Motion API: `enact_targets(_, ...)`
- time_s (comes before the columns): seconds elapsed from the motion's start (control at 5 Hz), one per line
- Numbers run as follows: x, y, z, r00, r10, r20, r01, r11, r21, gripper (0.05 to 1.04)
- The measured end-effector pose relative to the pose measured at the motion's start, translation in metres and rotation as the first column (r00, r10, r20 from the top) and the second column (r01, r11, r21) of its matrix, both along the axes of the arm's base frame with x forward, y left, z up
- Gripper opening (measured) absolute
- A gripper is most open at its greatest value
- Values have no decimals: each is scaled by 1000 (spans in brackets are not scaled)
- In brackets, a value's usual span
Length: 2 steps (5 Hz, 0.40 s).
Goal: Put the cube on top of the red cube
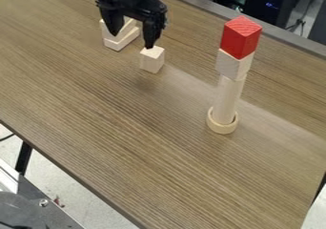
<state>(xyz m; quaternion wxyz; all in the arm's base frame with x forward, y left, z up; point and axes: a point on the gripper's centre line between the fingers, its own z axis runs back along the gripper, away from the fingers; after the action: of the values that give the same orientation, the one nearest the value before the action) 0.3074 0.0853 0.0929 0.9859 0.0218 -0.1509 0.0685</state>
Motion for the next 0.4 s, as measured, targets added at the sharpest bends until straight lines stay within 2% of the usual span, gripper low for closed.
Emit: enact_targets(0.4, 17, 6, -15, 997, -71, 32, 71, 997, -14, 998)
